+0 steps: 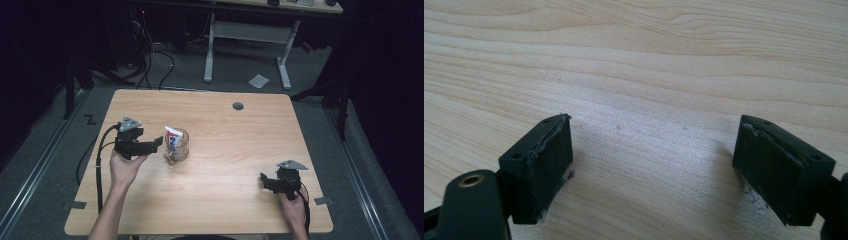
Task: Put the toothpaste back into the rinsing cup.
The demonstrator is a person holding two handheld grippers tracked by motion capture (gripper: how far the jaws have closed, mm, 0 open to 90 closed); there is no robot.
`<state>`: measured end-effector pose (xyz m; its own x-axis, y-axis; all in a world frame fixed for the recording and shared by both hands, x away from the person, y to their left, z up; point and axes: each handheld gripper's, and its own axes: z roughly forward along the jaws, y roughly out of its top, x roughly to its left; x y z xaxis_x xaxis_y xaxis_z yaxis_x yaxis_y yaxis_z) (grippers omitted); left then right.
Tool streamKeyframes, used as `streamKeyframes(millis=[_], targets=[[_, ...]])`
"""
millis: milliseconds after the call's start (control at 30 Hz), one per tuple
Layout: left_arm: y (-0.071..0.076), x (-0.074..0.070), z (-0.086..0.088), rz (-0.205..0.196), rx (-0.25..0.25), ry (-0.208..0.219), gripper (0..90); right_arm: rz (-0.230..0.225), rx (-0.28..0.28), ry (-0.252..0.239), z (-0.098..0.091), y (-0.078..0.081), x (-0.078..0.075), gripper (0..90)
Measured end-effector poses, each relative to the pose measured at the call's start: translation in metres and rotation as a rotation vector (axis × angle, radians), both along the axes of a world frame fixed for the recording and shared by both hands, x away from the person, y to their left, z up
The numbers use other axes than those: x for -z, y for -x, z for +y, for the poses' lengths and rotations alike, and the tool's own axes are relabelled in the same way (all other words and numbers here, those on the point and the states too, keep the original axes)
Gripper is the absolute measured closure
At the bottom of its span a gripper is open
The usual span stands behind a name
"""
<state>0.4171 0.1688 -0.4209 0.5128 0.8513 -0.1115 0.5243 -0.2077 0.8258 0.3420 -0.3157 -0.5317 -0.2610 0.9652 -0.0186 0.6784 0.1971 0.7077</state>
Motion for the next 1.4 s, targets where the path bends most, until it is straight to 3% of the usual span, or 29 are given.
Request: streamKeyframes(millis=[733,867,1400], targets=[[0.014,0.001,0.032,0.006,-0.065,-0.006,19.8,0.0,0.0,0.0,0.0,0.0,0.0,15.9],[0.019,0.001,0.038,-0.008,-0.076,0.004,19.8,0.0,0.0,0.0,0.0,0.0,0.0,16.0],[0.032,0.019,0.05,0.0,-0.098,0.033,20.4,0.002,0.003,-0.002,0.0,0.0,0.0,15.9]])
